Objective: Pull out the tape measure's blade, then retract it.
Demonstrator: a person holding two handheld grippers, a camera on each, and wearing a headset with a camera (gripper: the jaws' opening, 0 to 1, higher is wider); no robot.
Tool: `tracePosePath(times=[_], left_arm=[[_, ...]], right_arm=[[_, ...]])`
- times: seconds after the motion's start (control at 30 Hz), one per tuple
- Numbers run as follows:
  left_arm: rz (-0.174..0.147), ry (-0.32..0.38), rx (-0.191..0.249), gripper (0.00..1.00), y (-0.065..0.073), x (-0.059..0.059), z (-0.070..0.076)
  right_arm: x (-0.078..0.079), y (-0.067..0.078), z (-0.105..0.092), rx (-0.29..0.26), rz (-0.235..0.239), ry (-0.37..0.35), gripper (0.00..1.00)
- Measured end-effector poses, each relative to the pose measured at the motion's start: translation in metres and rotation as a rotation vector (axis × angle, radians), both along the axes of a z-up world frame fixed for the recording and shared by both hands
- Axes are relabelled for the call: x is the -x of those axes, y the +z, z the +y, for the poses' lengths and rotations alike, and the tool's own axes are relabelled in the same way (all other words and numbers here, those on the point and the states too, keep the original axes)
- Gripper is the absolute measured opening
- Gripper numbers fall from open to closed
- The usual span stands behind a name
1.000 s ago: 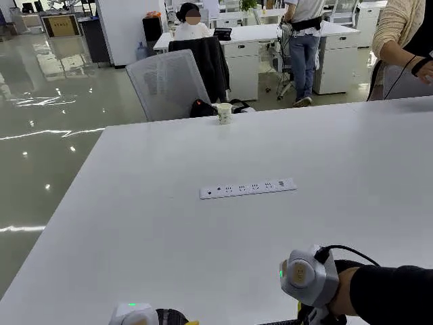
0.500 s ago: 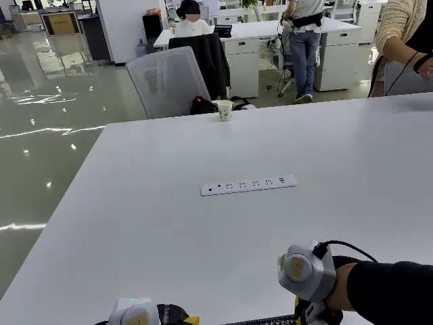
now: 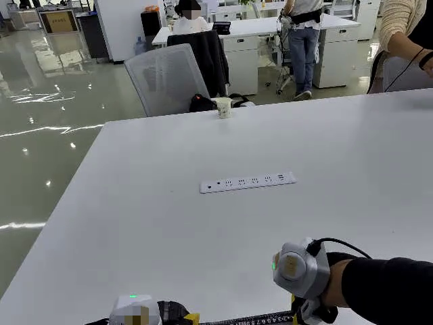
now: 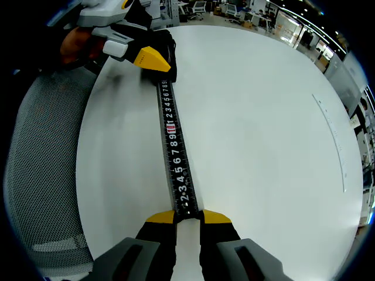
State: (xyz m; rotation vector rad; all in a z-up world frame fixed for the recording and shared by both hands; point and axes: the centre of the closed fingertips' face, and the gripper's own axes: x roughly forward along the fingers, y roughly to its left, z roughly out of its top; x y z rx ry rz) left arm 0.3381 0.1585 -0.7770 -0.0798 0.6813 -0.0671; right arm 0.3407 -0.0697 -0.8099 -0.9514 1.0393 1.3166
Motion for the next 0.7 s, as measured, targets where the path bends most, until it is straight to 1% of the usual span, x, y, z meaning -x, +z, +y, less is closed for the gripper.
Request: tracePosePath(times=[0.7], left_arm=[[0.010,0.001,-0.002,0.62,-0.0023,-0.0015,-0.0002]], right_arm=[[-0.0012,-0.0003,0.0064,-0.015,0.000,-0.004,0.11]])
